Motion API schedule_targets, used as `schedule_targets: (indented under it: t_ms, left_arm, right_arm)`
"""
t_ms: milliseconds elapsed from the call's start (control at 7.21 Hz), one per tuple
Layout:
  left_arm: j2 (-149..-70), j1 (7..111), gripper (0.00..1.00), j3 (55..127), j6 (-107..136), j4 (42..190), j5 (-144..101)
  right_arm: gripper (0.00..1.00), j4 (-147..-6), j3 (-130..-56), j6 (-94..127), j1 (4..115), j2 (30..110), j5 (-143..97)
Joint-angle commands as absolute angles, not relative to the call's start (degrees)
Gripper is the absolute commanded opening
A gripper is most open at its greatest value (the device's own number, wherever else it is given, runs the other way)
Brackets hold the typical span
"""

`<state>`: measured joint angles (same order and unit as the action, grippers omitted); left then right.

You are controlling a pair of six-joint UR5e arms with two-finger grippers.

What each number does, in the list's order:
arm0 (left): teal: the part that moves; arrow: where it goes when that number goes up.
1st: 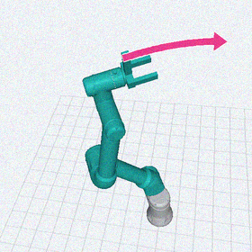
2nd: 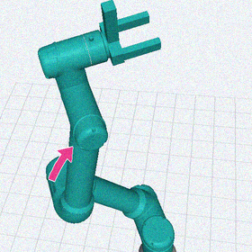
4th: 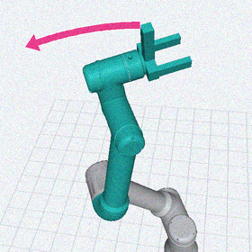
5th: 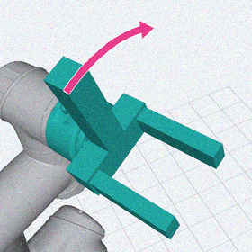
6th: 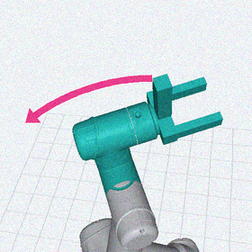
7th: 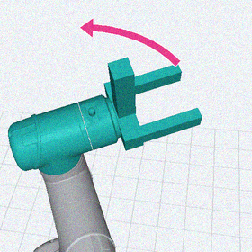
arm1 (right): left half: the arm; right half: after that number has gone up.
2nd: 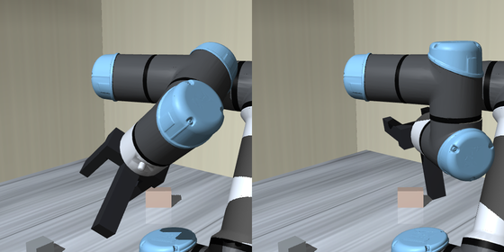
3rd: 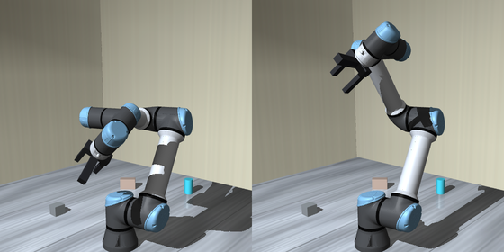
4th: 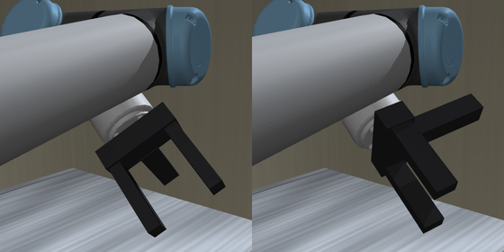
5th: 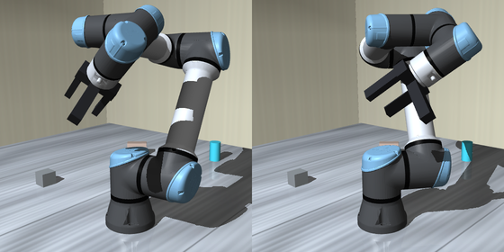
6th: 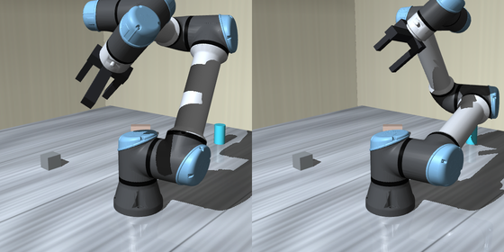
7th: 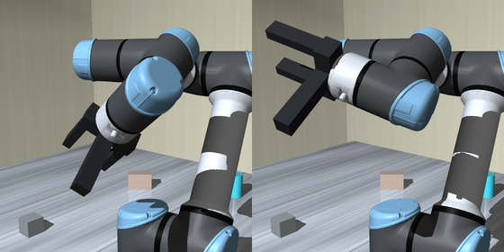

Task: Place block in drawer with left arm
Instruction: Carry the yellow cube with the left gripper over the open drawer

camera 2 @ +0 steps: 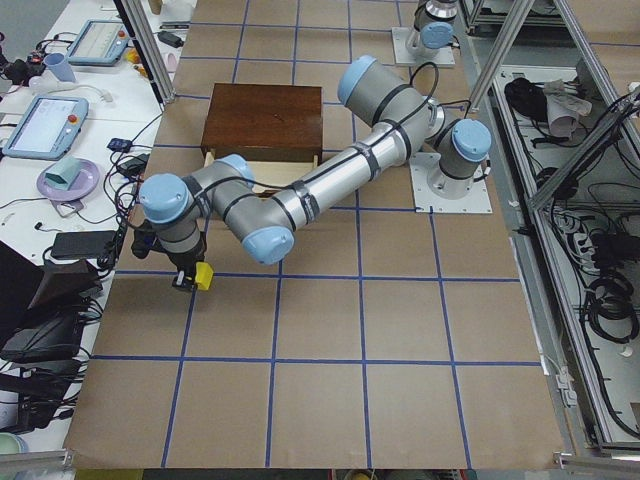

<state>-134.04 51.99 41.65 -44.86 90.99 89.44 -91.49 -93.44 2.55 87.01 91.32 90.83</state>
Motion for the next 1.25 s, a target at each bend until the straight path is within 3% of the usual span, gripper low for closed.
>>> schedule_targets:
  t_ms: [0, 693, 1109]
  left_arm:
    - [-126.68, 56.75, 0.0, 42.36, -32.95, 103.58, 88.6]
    - [-121.03, 65.83, 0.0, 60.7, -19.5, 97.56, 85.69]
    - [-121.37, 66.09, 0.0, 66.17, -19.43, 97.04, 85.61]
  right_arm:
    - [1.0, -91.41, -93.43, 2.55, 87.01, 91.32, 90.79]
    - [1.0, -91.49, -93.43, 2.55, 87.01, 91.32, 90.79]
    - [1.0, -91.49, -93.43, 2.55, 87.01, 91.32, 90.88]
